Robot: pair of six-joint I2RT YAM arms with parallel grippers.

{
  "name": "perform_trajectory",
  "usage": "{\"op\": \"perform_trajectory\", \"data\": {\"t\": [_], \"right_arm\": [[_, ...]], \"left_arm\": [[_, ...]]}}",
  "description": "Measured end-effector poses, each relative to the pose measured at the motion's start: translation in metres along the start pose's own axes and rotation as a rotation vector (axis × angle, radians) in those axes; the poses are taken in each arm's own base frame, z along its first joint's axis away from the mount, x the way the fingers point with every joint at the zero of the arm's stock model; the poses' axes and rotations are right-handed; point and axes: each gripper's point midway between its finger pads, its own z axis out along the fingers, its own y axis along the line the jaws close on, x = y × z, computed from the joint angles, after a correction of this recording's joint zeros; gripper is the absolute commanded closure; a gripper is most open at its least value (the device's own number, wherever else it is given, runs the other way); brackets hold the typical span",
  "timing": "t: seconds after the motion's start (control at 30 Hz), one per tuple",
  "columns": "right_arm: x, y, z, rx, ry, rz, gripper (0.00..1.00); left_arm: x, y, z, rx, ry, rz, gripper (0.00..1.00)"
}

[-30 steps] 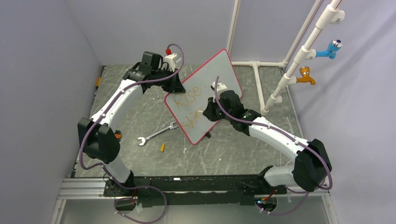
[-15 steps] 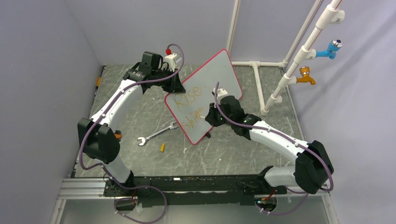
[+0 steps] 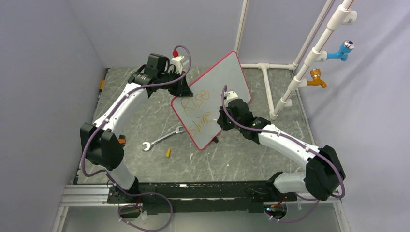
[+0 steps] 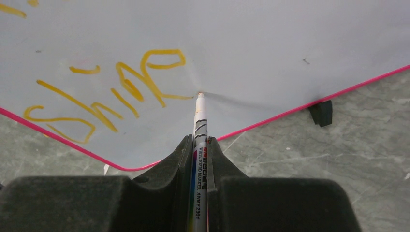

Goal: Write a sentence on the whiteboard

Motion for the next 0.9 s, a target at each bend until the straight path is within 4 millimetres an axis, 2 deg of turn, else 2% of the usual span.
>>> {"op": "perform_trajectory", "data": {"t": [0.43,0.73,0.9], "right_arm": [[-0.053,0.006,-0.011,-0.001,-0.098,-0.015,1.0],[-0.064,0.006,-0.034,-0.007,-0.152,-0.011,1.0],[-0.044,-0.004,-0.032,0.023,-0.131,-0.001,1.0]], "left_arm": [[0.0,0.0,0.0,-0.002,0.0,0.0,1.0],[0.0,0.0,0.0,-0.002,0.0,0.0,1.0],[0.0,0.001,0.0,-0.003,0.0,0.0,1.0]]}}
